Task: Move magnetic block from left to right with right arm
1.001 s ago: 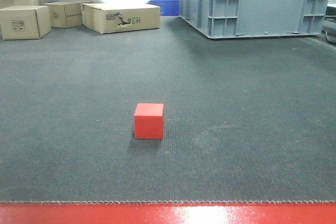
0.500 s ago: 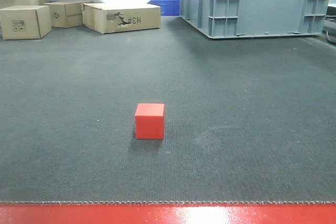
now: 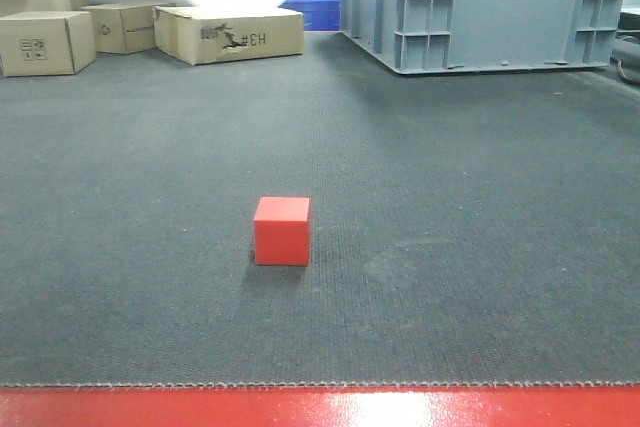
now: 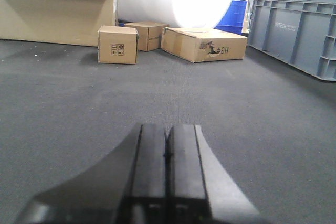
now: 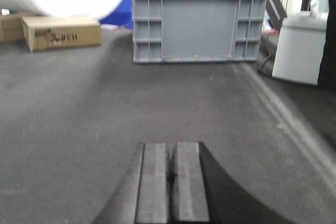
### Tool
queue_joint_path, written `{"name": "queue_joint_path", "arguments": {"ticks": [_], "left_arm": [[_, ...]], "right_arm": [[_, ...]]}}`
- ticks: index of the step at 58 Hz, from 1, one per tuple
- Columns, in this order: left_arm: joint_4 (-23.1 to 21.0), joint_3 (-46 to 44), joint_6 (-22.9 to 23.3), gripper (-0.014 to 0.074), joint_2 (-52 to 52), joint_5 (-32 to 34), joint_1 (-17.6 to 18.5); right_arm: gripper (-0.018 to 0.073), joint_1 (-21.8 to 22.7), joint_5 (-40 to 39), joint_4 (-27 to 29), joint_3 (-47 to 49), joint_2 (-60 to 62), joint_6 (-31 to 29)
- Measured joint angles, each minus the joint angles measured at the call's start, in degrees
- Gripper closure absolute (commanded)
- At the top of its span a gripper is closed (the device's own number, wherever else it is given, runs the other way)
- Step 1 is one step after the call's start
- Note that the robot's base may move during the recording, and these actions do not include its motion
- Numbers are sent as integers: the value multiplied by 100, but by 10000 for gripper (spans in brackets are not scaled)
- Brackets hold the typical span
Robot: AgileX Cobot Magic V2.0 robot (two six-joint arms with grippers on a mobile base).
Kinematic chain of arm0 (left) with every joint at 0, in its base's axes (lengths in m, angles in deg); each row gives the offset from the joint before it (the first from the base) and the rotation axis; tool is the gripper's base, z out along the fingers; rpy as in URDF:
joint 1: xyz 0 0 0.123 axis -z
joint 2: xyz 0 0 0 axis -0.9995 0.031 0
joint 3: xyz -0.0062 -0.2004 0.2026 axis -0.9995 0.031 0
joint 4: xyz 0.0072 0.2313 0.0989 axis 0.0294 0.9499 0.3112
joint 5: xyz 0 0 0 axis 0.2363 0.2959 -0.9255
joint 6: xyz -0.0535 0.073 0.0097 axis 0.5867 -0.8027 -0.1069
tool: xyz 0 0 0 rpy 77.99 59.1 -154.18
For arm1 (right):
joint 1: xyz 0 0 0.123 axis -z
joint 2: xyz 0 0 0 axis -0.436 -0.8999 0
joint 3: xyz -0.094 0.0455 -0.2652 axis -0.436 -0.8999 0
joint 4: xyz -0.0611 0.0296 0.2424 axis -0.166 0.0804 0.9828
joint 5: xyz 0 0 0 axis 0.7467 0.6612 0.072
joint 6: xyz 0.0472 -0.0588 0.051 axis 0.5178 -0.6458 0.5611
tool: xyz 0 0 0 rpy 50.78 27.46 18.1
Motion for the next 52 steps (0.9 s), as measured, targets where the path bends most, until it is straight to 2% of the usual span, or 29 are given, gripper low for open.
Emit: {"name": "queue_joint_path", "arguments": {"ticks": [14, 52], "left_arm": [[0, 0, 0, 722, 0, 0, 0], [0, 0, 0, 722, 0, 0, 0]], "right_arm": [[513, 11, -351, -112, -113, 0, -1], [513, 11, -351, -160, -113, 0, 11]]}}
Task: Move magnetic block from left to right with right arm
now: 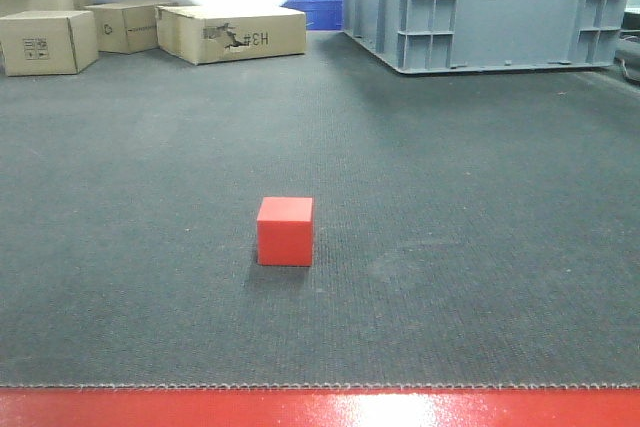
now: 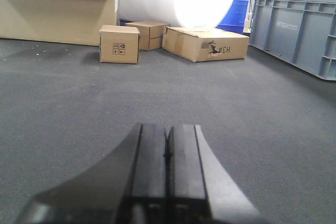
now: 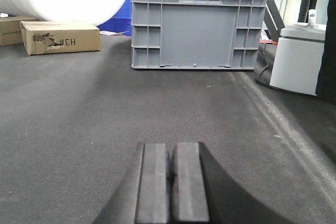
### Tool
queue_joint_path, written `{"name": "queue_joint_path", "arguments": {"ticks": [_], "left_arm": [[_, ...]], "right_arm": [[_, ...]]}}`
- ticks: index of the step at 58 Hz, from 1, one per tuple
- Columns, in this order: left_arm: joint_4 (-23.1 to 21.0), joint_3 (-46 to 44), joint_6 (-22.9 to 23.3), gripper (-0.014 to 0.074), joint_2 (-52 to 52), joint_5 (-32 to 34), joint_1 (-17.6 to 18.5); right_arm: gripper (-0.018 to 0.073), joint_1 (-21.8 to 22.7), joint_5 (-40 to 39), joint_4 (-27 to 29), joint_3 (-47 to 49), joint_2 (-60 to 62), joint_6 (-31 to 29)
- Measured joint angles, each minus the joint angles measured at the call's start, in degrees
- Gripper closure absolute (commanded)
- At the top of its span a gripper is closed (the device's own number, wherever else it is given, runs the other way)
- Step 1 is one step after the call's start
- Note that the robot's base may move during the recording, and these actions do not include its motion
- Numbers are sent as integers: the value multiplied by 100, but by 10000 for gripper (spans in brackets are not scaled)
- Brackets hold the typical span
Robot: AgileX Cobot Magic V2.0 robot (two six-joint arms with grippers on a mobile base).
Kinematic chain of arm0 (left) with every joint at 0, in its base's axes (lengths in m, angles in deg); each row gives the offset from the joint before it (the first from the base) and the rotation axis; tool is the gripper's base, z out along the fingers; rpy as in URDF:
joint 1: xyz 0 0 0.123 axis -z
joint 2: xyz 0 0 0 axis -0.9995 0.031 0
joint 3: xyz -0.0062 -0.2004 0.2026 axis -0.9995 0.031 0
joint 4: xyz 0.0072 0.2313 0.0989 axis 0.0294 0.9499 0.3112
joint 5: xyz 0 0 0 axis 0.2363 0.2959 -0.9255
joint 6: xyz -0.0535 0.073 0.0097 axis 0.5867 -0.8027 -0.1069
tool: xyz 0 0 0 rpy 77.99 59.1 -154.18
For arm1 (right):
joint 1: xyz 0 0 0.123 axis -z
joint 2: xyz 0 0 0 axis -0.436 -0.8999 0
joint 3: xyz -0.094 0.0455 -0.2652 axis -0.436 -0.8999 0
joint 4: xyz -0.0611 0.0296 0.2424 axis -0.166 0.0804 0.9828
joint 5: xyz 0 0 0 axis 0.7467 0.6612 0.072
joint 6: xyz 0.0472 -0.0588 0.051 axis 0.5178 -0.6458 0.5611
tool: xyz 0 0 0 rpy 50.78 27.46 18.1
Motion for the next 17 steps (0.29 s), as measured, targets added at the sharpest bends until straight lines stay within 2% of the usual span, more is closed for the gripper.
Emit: {"name": "queue_joint_path", "arguments": {"ticks": [17], "left_arm": [[0, 0, 0, 722, 0, 0, 0]], "right_arm": [[513, 0, 0, 0, 0, 0, 0]]}}
